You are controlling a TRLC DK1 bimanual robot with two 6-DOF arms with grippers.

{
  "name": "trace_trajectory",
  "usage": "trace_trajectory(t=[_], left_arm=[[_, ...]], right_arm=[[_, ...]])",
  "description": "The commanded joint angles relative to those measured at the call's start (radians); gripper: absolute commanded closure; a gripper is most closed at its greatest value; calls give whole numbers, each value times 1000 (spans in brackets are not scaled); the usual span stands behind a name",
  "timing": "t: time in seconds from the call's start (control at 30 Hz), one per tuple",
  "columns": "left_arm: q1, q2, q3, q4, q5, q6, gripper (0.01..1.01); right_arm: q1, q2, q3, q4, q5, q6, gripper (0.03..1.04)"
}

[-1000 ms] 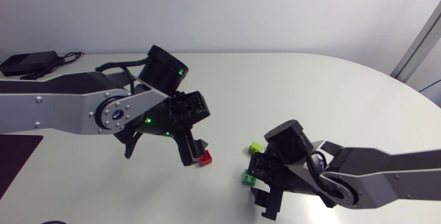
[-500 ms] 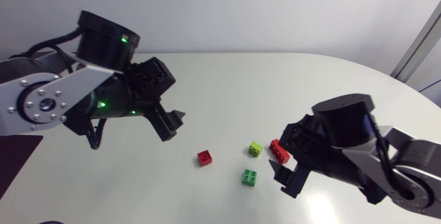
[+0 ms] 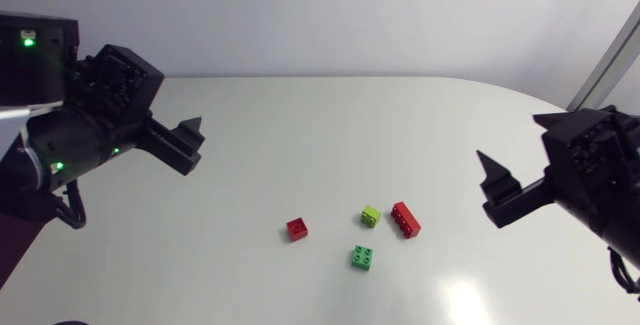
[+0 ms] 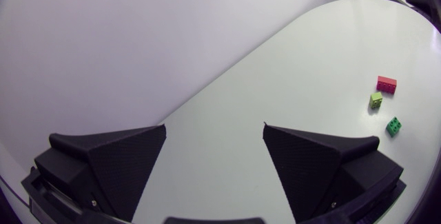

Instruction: Disassemble duplo

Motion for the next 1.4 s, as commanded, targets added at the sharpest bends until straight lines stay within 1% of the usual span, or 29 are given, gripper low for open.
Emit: trace_trajectory(t=[0.0,0.1,0.17,0.27,0.37,0.47,0.57,0.77,0.93,0.97,1.0,1.03,1.07,1.17,1.2,1.27,1.33,1.37], left_arm=[[-6,-56,-47,12,-55,-41,51],[-6,-123,-49,9,-115,-35,51],[-6,-165,-46,6,-127,-15,51],[-14,-237,-49,3,-158,-12,51],[8,-287,-64,-13,-160,-44,51],[16,-361,-105,-17,-160,-128,51],[16,-427,-148,-20,-161,-153,51],[20,-537,-213,-30,-166,-190,51],[43,-582,-251,-30,-167,-233,51],[52,-597,-268,-33,-170,-233,51],[80,-628,-288,-30,-173,-231,51],[106,-663,-316,-16,-173,-225,51],[111,-689,-328,-11,-173,-224,51],[135,-729,-334,-11,-173,-233,51],[141,-740,-335,-14,-173,-234,51],[149,-766,-339,-31,-173,-234,51],[164,-795,-348,-36,-173,-240,51],[172,-806,-349,-36,-173,-242,51]], right_arm=[[-50,-51,-20,4,13,4,62],[-73,-130,-20,-16,13,-9,62],[-78,-191,-16,-28,10,-9,62],[-79,-277,-15,-58,8,-7,62],[-82,-330,-23,-91,10,2,62],[-87,-401,-44,-108,11,11,62],[-107,-455,-67,-117,11,7,62],[-141,-554,-107,-170,13,-12,62],[-216,-571,-122,-194,20,-7,62],[-236,-571,-125,-193,23,-7,62],[-273,-571,-127,-190,20,-6,62],[-289,-571,-125,-188,20,-1,62],[-302,-573,-128,-186,20,14,62],[-340,-573,-135,-165,63,136,62],[-355,-573,-139,-167,68,163,62],[-386,-574,-155,-177,88,172,62],[-395,-574,-171,-170,137,162,62],[-397,-574,-178,-167,143,152,62]])
